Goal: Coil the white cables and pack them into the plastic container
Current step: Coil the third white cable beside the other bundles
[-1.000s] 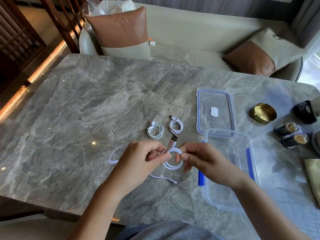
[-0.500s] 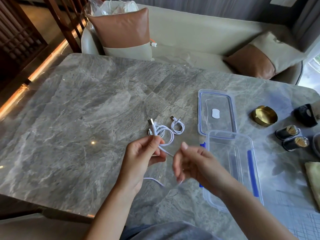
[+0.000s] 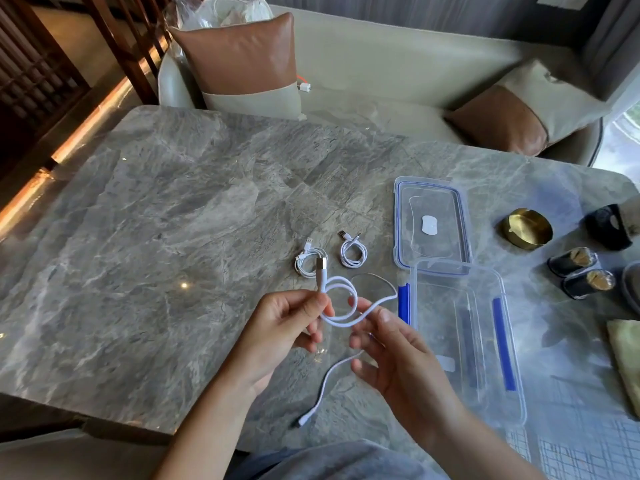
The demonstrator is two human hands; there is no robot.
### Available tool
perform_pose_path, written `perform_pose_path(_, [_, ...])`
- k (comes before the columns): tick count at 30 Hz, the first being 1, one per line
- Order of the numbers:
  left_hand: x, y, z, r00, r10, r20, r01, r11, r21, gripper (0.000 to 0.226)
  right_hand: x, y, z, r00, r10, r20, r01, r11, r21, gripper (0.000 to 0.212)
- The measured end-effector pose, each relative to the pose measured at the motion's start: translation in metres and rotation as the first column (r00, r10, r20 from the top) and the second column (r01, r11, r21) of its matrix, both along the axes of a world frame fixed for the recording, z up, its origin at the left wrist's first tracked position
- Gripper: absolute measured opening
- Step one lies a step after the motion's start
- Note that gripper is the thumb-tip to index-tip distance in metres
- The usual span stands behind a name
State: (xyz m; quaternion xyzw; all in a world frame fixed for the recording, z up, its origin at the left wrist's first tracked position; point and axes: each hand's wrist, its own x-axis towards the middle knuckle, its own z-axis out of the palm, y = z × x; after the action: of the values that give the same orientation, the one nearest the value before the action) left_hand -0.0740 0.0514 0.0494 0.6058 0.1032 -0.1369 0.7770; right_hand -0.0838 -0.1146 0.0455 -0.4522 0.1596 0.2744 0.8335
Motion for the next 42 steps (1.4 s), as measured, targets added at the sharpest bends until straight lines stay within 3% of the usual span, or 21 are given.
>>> perform_pose_path(6, [0.009,0.005,-0.003,0.984,-0.176,0.016,0.174,0.983,0.053,0.022,0.015,-0.004,0.008,0.947,0.163,0.276,-0.068,0.944,-0.323,0.028])
perform_pose_path(11, [0.019,0.011,0.002,0.956,-0.292,0.033,0.286,0.95,0.129,0.025,0.033,-0.011,0.015,0.852,0.387,0.352,-0.198,0.862,-0.466,0.013])
perform_pose_path(19, [0.023,0.01,0.001,0.923,-0.372,0.098,0.354,0.922,0.158,0.023,0.048,-0.019,0.022,0.68,0.676,0.282,-0.554,0.727,-0.406,0.009])
perform_pose_path(23, [0.024,0.008,-0.001,0.952,-0.276,0.135,0.244,0.946,0.215,0.015,0.055,-0.024,0.024,0.667,0.701,0.253,-0.595,0.705,-0.387,0.01])
perform_pose_path(24, [0.024,0.007,-0.001,0.961,-0.226,0.16,0.177,0.946,0.273,0.023,0.056,-0.026,0.024,0.655,0.712,0.252,-0.608,0.695,-0.385,0.01])
perform_pose_path(26, [0.022,0.007,0.0,0.95,-0.177,0.259,0.051,0.902,0.428,0.048,0.059,-0.029,0.026,0.622,0.739,0.257,-0.634,0.669,-0.389,0.011])
perform_pose_path(29, [0.023,0.01,0.008,0.822,-0.37,0.434,-0.005,0.756,0.655,0.076,0.062,-0.033,0.031,0.538,0.8,0.266,-0.683,0.599,-0.418,0.014])
perform_pose_path(31, [0.027,0.009,0.012,0.723,-0.533,0.439,0.006,0.64,0.768,0.074,0.066,-0.035,0.034,0.469,0.843,0.261,-0.716,0.537,-0.446,0.013])
perform_pose_path(34, [0.031,0.003,0.015,0.681,-0.636,0.364,0.086,0.563,0.822,0.052,0.071,-0.039,0.037,0.393,0.885,0.248,-0.728,0.465,-0.504,0.009])
perform_pose_path(37, [0.032,0.001,0.013,0.749,-0.547,0.374,0.057,0.616,0.786,0.037,0.073,-0.042,0.037,0.426,0.867,0.257,-0.677,0.494,-0.545,0.009])
perform_pose_path(42, [0.026,-0.004,0.006,0.886,-0.254,0.388,-0.09,0.727,0.681,0.026,0.073,-0.045,0.033,0.631,0.717,0.296,-0.539,0.68,-0.497,0.009])
